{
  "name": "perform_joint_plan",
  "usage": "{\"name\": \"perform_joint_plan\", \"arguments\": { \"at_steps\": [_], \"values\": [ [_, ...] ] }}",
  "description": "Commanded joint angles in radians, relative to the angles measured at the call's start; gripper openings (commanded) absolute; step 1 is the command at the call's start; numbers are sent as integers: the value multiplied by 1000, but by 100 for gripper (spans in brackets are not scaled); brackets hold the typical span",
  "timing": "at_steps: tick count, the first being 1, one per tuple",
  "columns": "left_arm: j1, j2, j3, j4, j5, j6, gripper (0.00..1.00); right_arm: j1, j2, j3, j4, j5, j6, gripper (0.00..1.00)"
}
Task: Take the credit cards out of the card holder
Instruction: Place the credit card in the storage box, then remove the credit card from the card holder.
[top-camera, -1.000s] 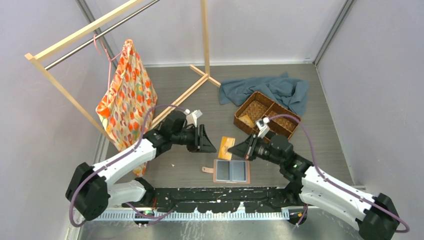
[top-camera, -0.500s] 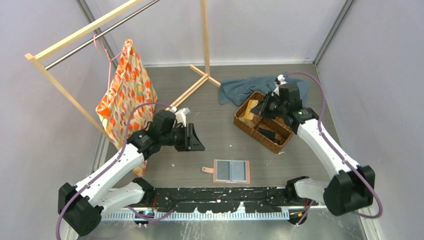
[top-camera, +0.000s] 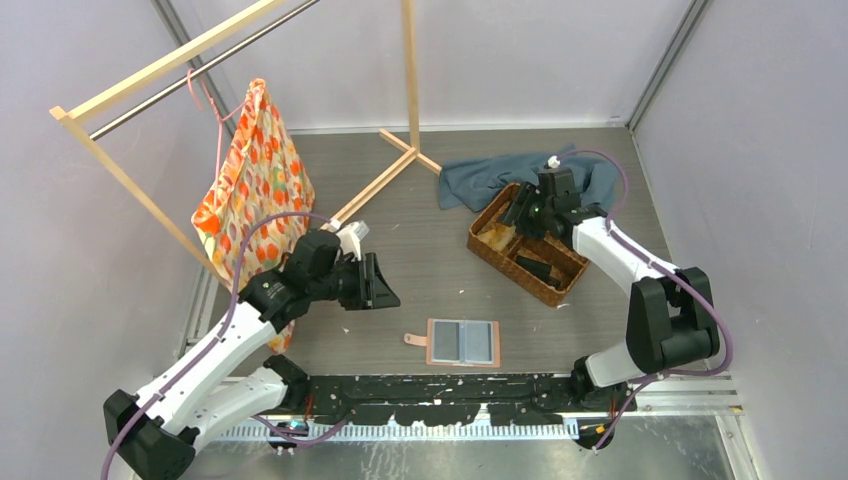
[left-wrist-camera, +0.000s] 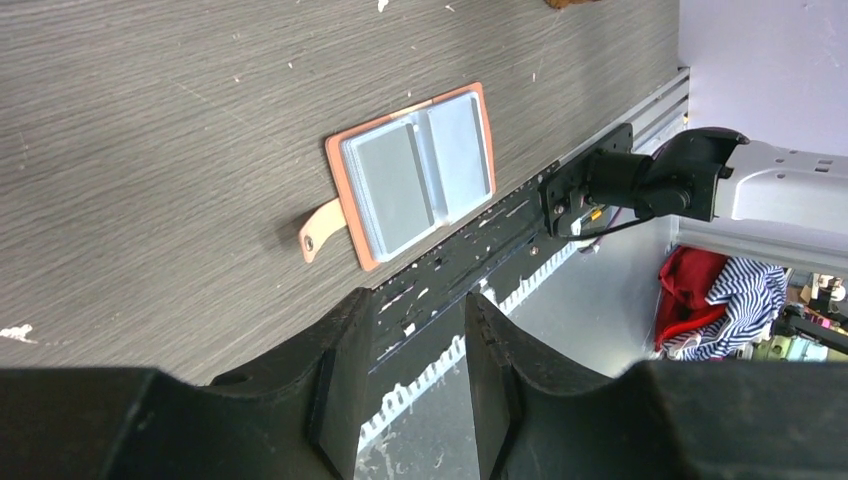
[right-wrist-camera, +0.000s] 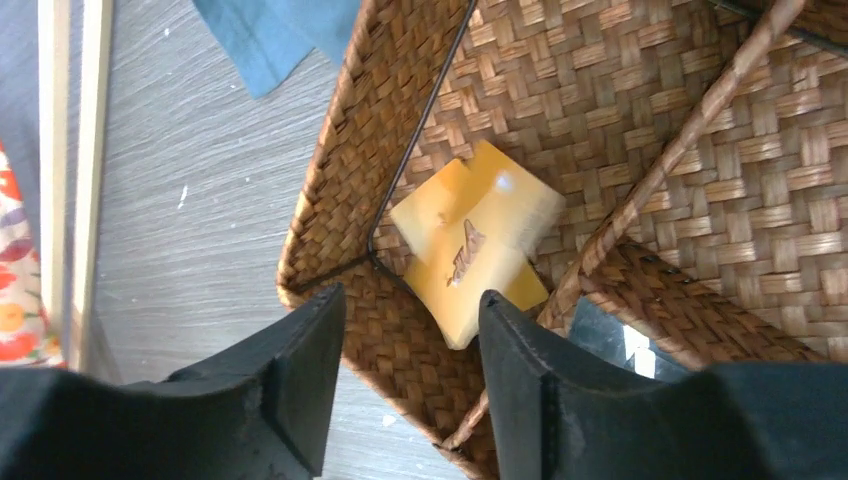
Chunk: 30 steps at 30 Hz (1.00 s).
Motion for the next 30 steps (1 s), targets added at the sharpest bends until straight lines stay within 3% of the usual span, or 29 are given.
{"name": "perform_joint_plan", "arguments": {
  "at_steps": [1,6,12,20,24,30],
  "values": [
    [4,-28,-5,-24,-11,-20,40,-5,-17,48,48,84,-40,59],
    [4,-28,-99,157,101,-132,40,-4,-145,99,-83,171,-112,60],
    [-3,-4,-161,265,86,-186,40,23,-348,36,-182,94,-115,58],
    [-120,169,-161,361,35,-217,40,373,-615,-289,-284,200,117,59],
    [-213,295,-178,532,12,-286,39,468,-735,-464,-250,164,285,51],
    [-268,495,-155,667,23,-335,33,474,-792,-593,-167,62,367,30]
  ]
}}
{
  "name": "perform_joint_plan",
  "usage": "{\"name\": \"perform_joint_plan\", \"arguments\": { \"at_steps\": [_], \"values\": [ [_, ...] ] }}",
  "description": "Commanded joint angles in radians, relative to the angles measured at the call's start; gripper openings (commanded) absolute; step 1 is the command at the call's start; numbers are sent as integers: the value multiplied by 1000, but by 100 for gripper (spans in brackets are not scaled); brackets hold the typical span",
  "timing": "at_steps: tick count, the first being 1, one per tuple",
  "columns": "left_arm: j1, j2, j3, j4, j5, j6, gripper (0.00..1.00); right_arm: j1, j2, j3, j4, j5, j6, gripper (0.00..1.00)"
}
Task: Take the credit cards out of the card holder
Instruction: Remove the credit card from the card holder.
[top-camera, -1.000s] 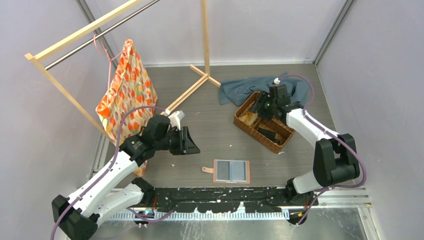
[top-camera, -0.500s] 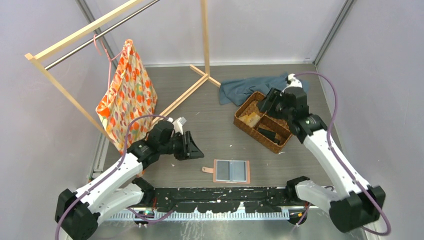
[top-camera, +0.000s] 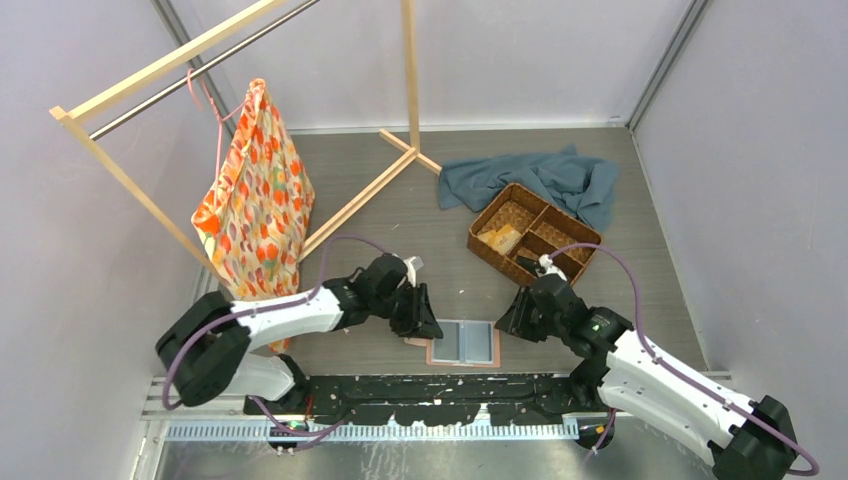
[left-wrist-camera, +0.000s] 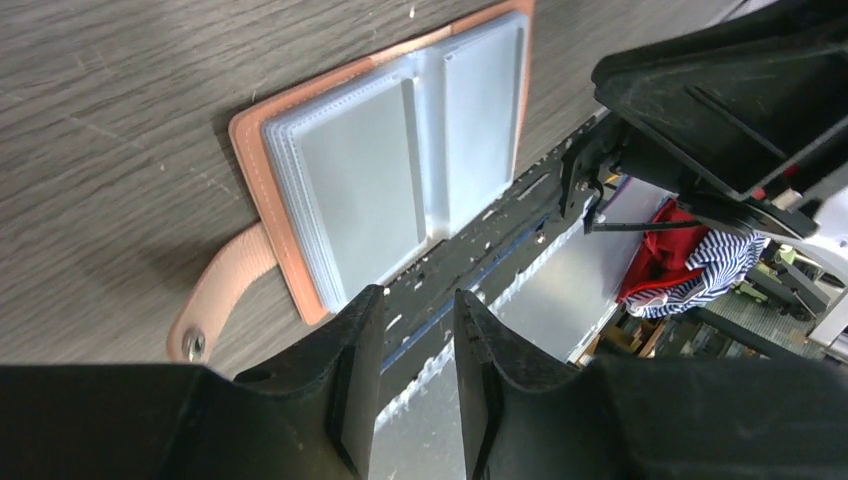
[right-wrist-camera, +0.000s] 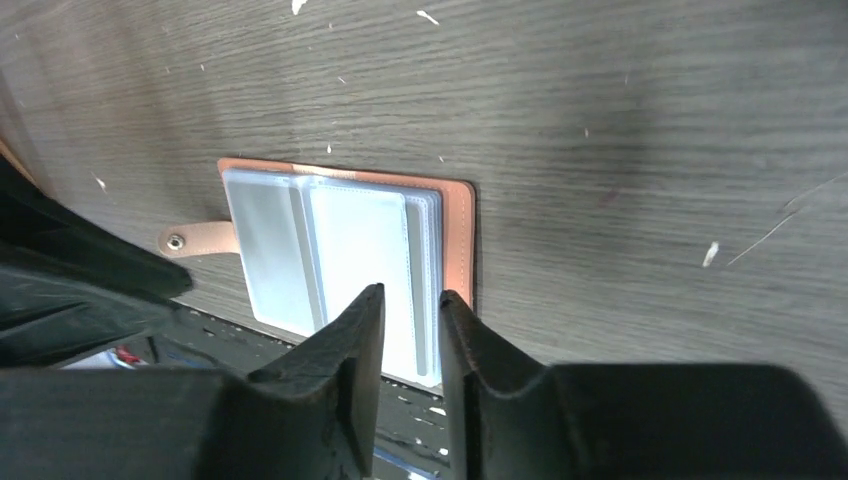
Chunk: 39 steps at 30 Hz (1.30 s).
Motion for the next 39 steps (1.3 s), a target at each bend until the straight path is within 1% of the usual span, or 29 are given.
{"name": "perform_joint_plan", "arguments": {
  "at_steps": [1,5,9,12,16,18,21,24,30,34,37,39],
  "values": [
    [-26,89,23,184,0,-53,32,7,-17,-25,97,-44,100,29],
    [-31,142,39,154,-27,-61,31,15,38,-29,166,-88,95,25],
    [-31,149,41,105,-66,-61,32,50,86,-55,270,-97,151,25],
    [-31,148,45,65,-78,-46,34,58,112,-62,249,-58,152,25],
    [-31,164,52,84,-59,-44,35,57,160,-64,219,-43,143,26],
    [-31,176,61,88,-50,-41,35,59,193,-66,226,-49,139,28],
    [-31,194,69,101,-41,-42,34,60,216,-70,246,-60,128,35],
    [-31,202,65,101,-43,-41,34,60,222,-74,253,-66,127,37],
    [-31,149,34,67,-62,-43,34,62,199,-87,248,-72,127,39],
    [-31,63,24,-12,-133,-39,34,62,154,-88,214,-52,123,38],
    [-31,27,-19,35,-140,-69,34,62,142,-93,205,-43,129,38],
    [-31,32,-26,36,-144,-68,35,62,139,-101,214,-43,136,38]
  ]
}}
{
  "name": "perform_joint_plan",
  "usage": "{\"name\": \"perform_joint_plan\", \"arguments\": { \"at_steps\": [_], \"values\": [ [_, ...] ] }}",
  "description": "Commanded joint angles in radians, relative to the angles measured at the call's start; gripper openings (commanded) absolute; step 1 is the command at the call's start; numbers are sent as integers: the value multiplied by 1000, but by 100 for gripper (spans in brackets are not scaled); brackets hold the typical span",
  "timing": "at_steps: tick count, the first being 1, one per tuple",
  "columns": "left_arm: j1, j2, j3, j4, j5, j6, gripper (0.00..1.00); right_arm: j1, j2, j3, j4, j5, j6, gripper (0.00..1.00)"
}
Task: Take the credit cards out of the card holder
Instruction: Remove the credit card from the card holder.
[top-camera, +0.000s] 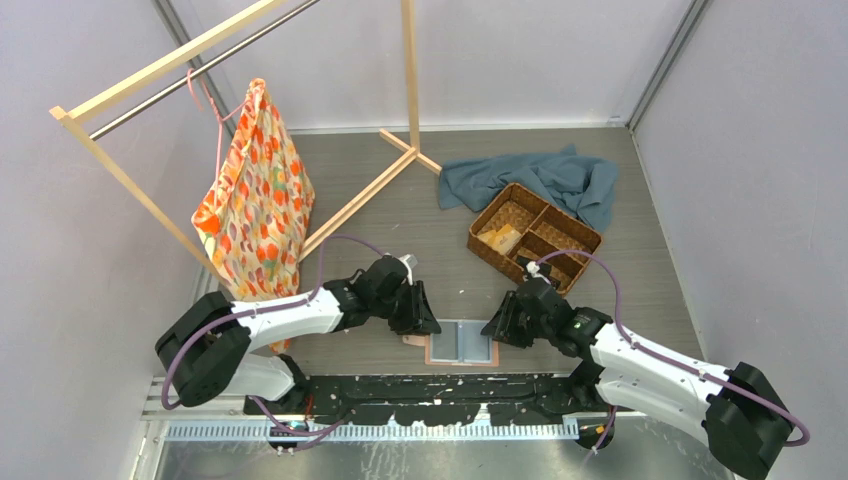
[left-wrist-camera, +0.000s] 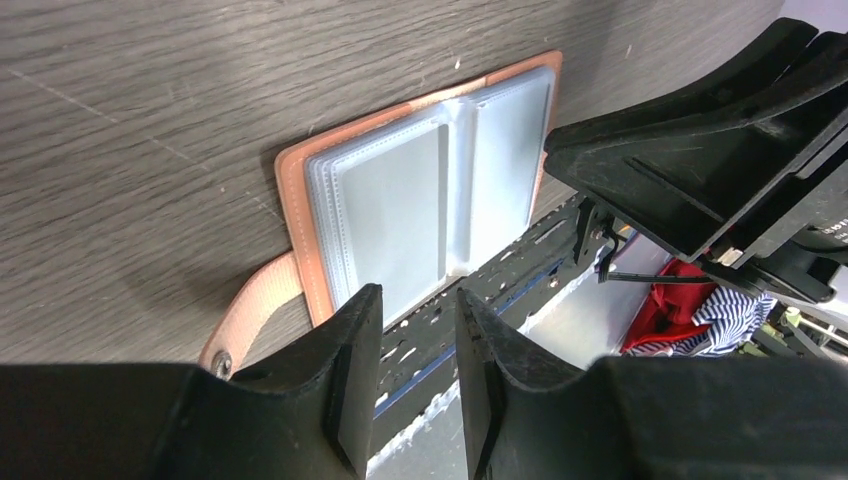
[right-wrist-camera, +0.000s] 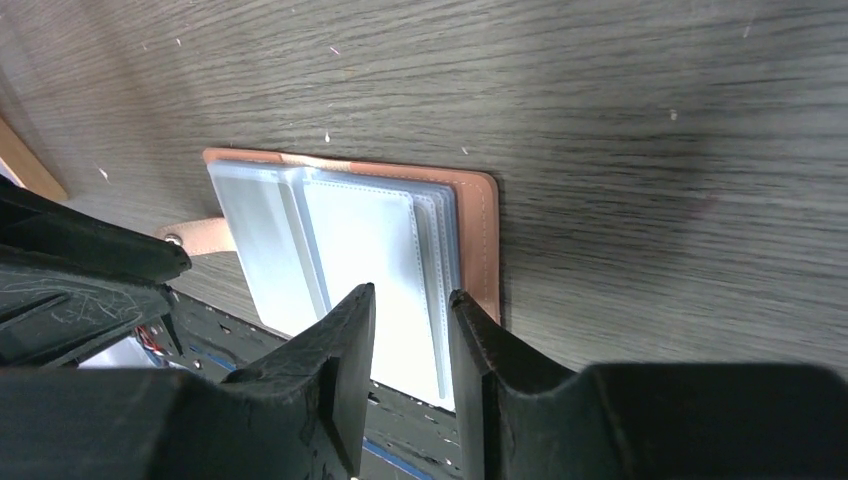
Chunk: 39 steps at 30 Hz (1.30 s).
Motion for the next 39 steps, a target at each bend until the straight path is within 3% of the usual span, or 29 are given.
{"name": "perform_joint_plan", "arguments": {
  "at_steps": [1,17,30,39],
  "values": [
    [-5,-11,-27,14,-37,-12,35,5,-12,-14,1,23,2,38],
    [-36,128,0,191,56,-31,32,5,28,-4,20,15,-3,38],
    [-139,155,170,181,110,-19,32,5,52,-10,45,5,3,38],
    [-166,222,221,192,122,-14,32,5,-18,-3,-16,29,11,38]
  ]
}}
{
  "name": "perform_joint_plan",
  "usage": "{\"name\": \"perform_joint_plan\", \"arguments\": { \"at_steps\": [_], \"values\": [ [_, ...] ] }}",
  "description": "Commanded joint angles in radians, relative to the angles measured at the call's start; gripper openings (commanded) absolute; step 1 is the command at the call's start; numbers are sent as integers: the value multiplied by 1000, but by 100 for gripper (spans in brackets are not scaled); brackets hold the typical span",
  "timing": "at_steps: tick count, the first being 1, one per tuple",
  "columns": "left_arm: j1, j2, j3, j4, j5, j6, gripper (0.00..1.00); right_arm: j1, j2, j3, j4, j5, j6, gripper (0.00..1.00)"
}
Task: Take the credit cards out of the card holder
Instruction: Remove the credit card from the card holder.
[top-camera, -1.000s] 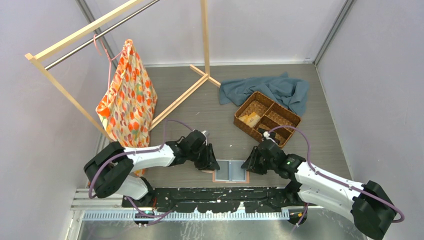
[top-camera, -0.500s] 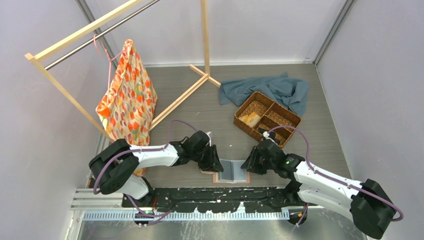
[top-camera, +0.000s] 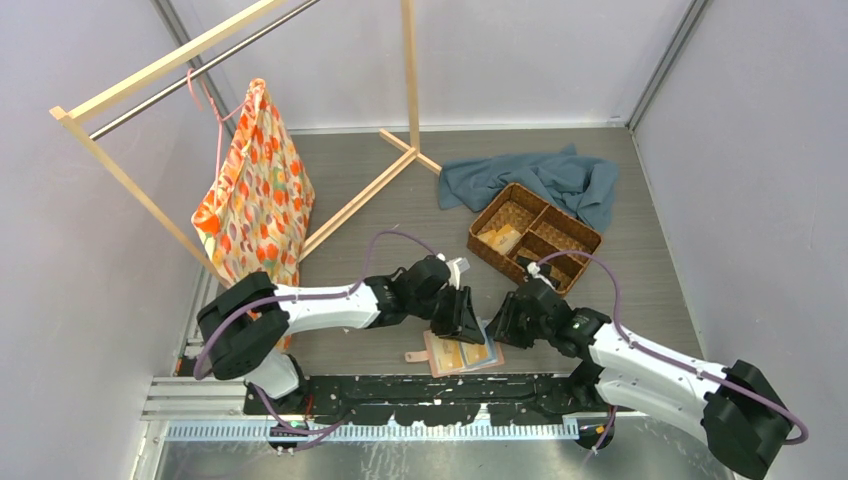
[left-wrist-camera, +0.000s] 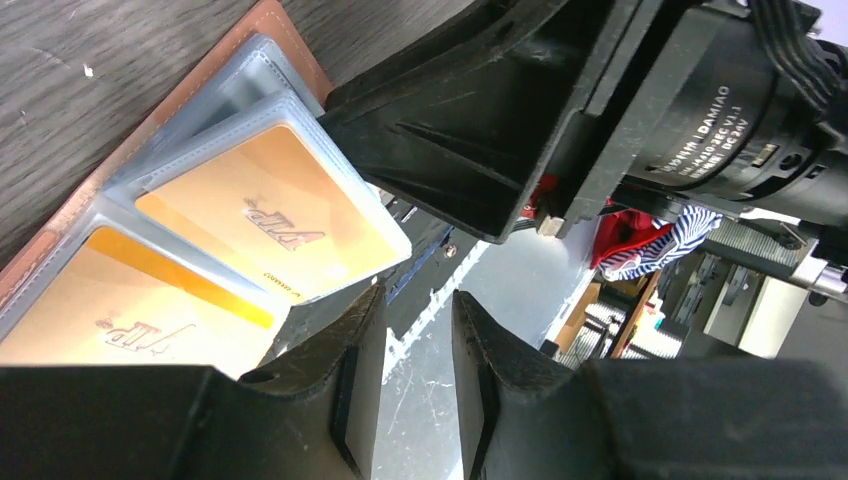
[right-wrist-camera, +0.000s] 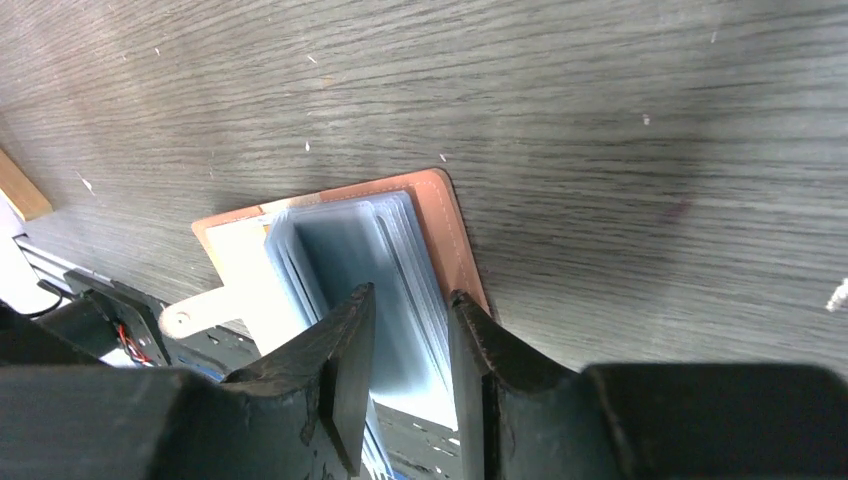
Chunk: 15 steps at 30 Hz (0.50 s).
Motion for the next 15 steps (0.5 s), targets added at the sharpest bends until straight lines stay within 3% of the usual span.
{"name": "perform_joint_plan", "arguments": {
  "at_steps": [1,9,15],
  "values": [
    [-5,30,27,65,25,5,32,6,-51,12,-43,13,9,38],
    [-5,24,27,39,15,14,31,7,-154,78,-202,111,-19,41],
    [3,-31,-7,-12,-52,17,31,6,-163,135,-231,124,-60,40]
  ]
}}
